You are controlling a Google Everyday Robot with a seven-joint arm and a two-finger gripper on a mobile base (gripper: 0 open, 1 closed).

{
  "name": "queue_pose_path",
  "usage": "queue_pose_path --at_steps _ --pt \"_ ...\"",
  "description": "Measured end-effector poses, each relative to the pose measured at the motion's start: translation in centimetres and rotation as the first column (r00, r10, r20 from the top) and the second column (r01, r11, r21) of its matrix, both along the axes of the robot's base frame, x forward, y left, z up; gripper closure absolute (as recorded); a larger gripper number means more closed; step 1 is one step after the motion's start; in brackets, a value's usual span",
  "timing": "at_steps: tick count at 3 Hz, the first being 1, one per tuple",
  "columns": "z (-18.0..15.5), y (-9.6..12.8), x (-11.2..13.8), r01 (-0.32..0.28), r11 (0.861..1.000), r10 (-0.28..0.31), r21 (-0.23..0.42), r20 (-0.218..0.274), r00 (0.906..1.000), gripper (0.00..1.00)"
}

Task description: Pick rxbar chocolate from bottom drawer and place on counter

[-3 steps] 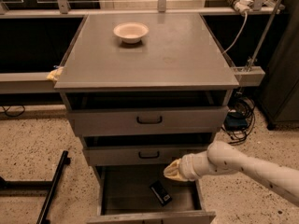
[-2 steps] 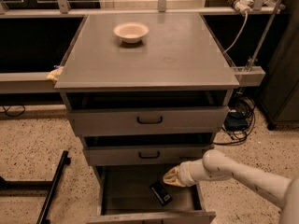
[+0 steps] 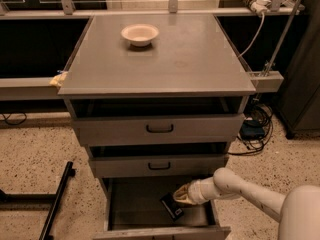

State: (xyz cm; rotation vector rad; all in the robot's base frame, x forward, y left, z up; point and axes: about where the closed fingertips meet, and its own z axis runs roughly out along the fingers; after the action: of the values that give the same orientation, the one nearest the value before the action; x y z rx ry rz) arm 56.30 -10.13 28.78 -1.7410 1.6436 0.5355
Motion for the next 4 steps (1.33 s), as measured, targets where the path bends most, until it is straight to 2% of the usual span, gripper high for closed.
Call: queue_pose_path --at_steps 2,3,4 --pt "-6.1 -2.1 -0.4 0.071 0.997 -0.071 -0.002 0.015 0.9974 1.00" --pt "-8.4 -1.9 0.0 0.100 0.995 -0.100 0.026 0.033 0.9944 1.00" --pt "-9.9 -1.3 0.4 0.111 0.993 -0.113 0.050 0.036 0.9930 0.92"
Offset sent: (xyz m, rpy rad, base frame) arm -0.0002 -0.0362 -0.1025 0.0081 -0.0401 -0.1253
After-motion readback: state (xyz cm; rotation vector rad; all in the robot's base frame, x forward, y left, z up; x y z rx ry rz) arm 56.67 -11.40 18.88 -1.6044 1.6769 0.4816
